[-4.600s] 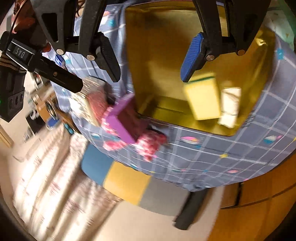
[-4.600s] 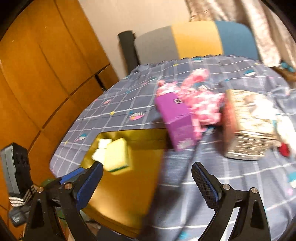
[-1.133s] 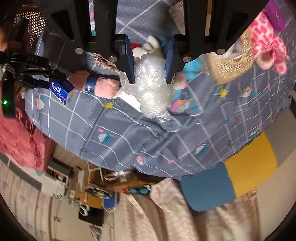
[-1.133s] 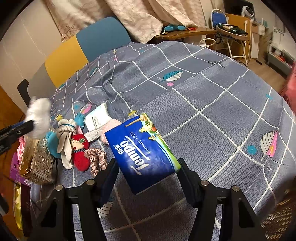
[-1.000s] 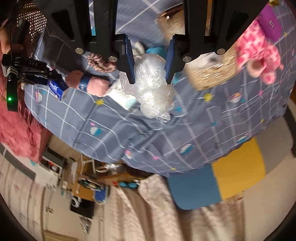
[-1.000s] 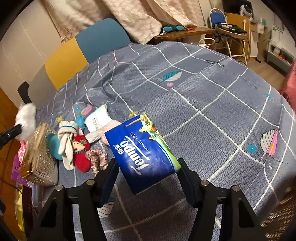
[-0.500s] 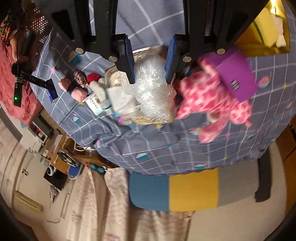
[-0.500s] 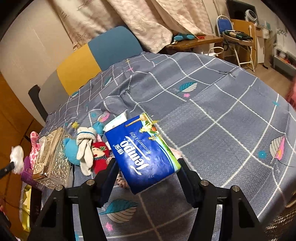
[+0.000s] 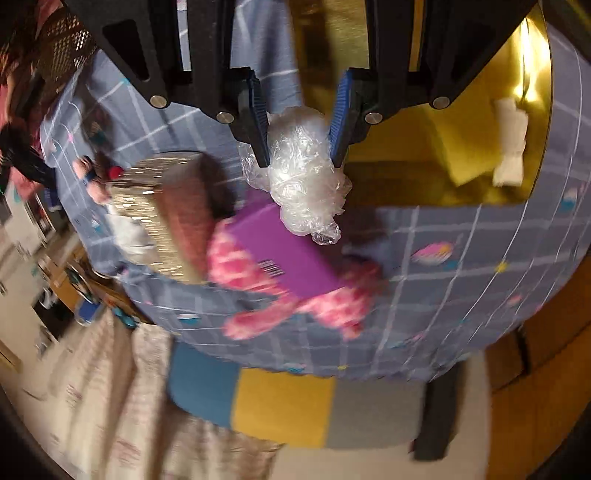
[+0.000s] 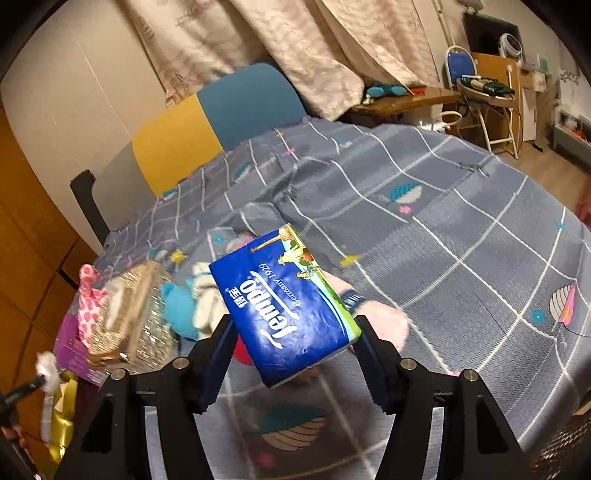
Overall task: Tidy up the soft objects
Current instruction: 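Carry the plastic bag into the gold tray and open the left gripper, then carry the tissue pack into the gold tray and open the right gripper, then move both tools back toward the remaining soft toys, then grasp the pink towel roll with the right gripper while the left tool approaches the brown scrunchie, then grasp the brown satin scrunchie with the left gripper while the right holds the towel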
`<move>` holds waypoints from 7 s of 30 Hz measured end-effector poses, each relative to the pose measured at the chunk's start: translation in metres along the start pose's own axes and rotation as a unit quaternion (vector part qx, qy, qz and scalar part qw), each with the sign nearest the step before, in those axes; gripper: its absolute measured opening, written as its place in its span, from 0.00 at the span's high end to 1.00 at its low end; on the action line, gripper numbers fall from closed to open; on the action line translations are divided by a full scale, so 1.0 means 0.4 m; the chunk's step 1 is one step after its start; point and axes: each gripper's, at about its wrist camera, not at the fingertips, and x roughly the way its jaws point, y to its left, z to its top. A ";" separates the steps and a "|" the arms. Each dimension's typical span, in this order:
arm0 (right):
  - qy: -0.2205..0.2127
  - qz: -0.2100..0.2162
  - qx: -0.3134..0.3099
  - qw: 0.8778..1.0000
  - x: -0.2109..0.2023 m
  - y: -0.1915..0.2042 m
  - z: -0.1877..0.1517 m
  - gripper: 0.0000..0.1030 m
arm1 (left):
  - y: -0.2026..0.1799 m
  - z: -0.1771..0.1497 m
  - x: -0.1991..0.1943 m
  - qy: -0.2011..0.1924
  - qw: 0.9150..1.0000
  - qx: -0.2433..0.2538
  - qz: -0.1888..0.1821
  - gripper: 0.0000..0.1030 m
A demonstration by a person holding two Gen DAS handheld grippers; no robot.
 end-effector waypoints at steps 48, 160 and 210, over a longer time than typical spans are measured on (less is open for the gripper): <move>0.082 0.184 -0.175 0.964 -0.005 0.827 -0.235 0.38 | 0.245 -0.212 -0.210 -0.075 0.986 -0.137 -0.056 0.54; 0.112 -0.124 -0.132 0.977 0.292 -0.053 0.007 0.22 | -0.491 -0.234 0.041 0.088 0.971 0.128 -0.182 0.54; 0.046 -0.065 0.077 0.994 0.179 -0.175 0.096 0.60 | -1.003 -0.040 0.447 0.133 0.959 0.207 -0.143 0.86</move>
